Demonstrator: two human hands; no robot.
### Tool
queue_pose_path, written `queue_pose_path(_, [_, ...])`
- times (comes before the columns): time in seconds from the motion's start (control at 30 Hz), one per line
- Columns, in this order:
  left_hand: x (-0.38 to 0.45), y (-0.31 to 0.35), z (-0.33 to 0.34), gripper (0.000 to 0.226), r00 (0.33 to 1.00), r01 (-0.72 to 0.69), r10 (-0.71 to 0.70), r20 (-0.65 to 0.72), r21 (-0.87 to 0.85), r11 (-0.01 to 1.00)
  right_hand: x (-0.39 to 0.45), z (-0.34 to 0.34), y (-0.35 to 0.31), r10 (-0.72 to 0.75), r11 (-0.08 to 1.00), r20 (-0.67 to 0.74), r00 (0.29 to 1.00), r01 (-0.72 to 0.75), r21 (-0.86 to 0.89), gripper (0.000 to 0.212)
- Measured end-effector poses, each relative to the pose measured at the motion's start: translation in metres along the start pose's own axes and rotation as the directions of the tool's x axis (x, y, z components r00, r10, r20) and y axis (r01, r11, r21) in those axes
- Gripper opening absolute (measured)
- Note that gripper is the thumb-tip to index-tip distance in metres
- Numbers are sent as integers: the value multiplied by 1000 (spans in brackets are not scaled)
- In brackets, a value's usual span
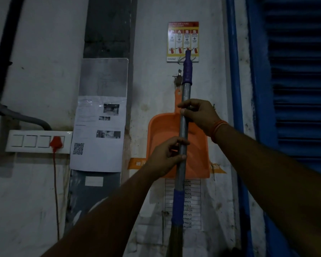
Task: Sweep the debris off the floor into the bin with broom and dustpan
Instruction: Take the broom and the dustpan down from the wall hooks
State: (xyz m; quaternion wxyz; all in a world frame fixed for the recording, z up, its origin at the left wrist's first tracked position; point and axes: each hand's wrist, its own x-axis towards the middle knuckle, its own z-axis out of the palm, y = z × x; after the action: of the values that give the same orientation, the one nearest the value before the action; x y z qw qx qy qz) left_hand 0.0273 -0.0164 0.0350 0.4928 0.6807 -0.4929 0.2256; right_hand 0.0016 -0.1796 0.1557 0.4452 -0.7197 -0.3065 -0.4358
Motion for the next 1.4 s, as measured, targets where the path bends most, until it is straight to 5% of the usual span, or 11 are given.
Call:
queue_pose_path(0.3, [6, 4, 2, 37, 998, -31, 29, -61, -23, 999, -88, -10, 16, 114, 961, -222, 968, -51, 273, 15])
queue_pose_path(0.5, [10, 11, 3, 38, 998, -8, 3, -62, -79, 997, -151, 6, 50, 202, 960, -141, 969, -166, 227, 18])
queue_pose_path(0.9, [14, 34, 1, 38, 999, -21, 18, -45, -80, 997, -184, 25, 60, 57, 996, 287, 956, -76, 56, 15])
queue_pose_path(1.4, [-50, 2, 3, 30, 991, 84, -106, -86, -235, 969, -165, 27, 51, 107, 991, 160, 981, -119, 67, 16])
